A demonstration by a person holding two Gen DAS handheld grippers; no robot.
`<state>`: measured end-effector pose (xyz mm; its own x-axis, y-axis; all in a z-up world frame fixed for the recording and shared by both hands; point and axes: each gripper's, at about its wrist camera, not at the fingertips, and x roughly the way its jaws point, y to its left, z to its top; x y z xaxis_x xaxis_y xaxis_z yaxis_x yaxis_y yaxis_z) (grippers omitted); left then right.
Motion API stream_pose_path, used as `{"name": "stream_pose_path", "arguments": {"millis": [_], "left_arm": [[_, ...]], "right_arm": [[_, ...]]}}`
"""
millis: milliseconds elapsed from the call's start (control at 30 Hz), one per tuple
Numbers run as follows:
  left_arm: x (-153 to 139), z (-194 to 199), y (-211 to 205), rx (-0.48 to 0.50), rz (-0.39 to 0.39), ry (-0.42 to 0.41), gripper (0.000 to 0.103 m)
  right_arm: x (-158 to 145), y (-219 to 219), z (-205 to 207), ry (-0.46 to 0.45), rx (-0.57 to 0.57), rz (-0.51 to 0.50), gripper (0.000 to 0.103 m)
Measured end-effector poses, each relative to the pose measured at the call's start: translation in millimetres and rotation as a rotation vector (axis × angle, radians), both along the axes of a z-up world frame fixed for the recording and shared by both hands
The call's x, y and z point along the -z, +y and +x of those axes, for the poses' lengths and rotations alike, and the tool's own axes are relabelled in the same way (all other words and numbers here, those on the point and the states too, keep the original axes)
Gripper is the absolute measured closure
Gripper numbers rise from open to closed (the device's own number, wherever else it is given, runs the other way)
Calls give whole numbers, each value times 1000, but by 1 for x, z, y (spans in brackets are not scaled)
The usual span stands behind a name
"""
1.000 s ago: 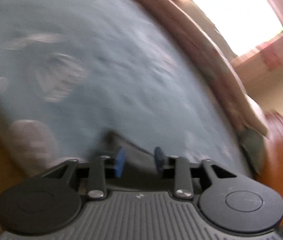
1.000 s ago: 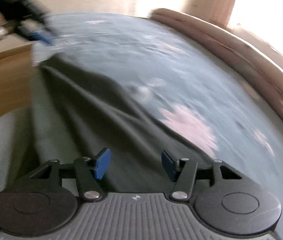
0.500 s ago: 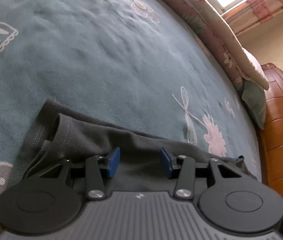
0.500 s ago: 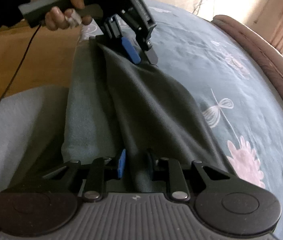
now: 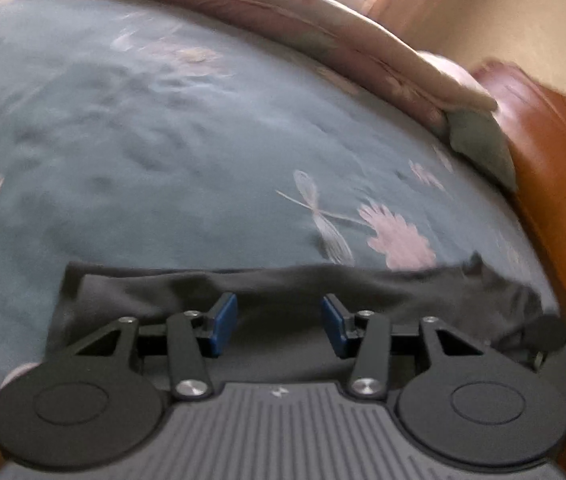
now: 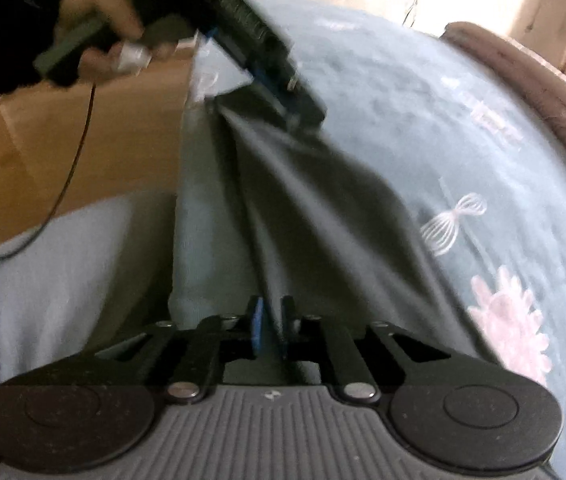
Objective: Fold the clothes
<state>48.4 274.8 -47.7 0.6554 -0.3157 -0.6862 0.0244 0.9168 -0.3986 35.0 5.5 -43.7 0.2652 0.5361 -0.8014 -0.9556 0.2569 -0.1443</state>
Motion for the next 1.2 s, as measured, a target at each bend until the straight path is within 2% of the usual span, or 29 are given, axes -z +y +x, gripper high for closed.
{"name": "stream_pose_path", "arguments": {"millis": [100, 167, 367, 467, 500, 533, 633, 700, 800, 900, 967, 1033, 1133, 1200], "left_arm": [[0, -3, 8, -26, -35, 6, 56], [-1, -4, 17, -65, -29, 19, 56], [-3, -19, 19, -34, 112, 52, 48], [-1, -27, 19, -20, 145, 55, 45], [0, -28, 20, -17, 145, 59, 43], [0, -29, 20, -14, 146, 62, 43], [-1, -32, 17, 5, 166, 46, 43], [-2, -31, 14, 31, 171, 31, 39], [5, -25, 11, 55, 167, 35, 34], [19, -18, 10, 58, 163, 92, 34], [24, -17, 11, 57, 176, 110, 35], [26, -18, 13, 56, 169, 118, 35], [11, -23, 23, 37, 103, 46, 34], [4, -22, 33, -20, 106, 4, 35]], "right_arm": [[-1, 13, -8, -85, -30, -3, 83], [3, 30, -11, -109, -62, 0, 83], [24, 73, -4, -139, -125, -21, 83], [35, 83, 3, -140, -128, -48, 87], [34, 82, 4, -127, -124, -43, 89], [33, 82, 6, -113, -121, -38, 97], [23, 79, 8, -43, -121, -17, 100], [12, 72, 11, 21, -126, 22, 100], [12, 70, 19, 98, -117, 26, 100], [19, 70, 26, 169, -119, 10, 101], [21, 70, 31, 148, -121, -17, 99], [13, 64, 27, 140, -130, 11, 99], [-4, 61, 31, 115, -105, 65, 98], [-12, 66, 41, 71, -59, 83, 98]]}}
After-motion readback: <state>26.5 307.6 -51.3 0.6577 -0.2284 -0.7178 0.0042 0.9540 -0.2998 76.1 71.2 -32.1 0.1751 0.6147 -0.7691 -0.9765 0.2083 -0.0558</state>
